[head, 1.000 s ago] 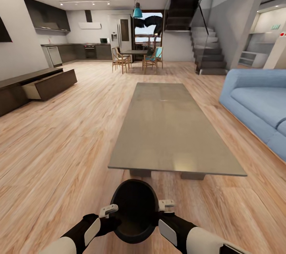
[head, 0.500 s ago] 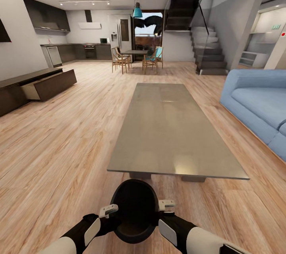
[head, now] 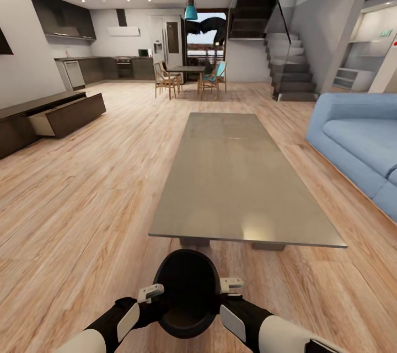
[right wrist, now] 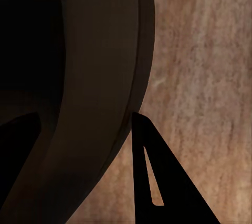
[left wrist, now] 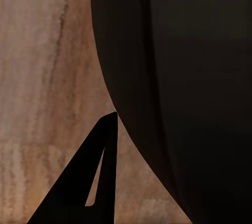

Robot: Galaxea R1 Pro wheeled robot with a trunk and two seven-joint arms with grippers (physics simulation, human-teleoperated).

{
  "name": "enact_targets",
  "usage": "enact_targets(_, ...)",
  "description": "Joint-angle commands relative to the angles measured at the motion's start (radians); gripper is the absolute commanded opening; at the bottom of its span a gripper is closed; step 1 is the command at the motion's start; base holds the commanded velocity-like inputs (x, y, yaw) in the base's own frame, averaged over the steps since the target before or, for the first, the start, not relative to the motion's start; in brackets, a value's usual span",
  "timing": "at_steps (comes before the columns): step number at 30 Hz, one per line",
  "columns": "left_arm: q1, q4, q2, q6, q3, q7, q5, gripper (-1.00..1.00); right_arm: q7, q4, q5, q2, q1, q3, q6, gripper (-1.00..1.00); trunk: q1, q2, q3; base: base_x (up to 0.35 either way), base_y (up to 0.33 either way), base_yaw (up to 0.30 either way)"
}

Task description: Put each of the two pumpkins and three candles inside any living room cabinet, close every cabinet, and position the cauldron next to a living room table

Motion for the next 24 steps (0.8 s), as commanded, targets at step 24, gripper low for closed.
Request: enact_targets(24,0.0,-0.002,0.044,0.005,0.017,-0.007,0.074,-1.0,0.06,-0.006,-0.021,-0.001,-0.002,-0.043,-0.023,-1.0,0.004,-0.003,-0.039,0.0,0.0,0.0)
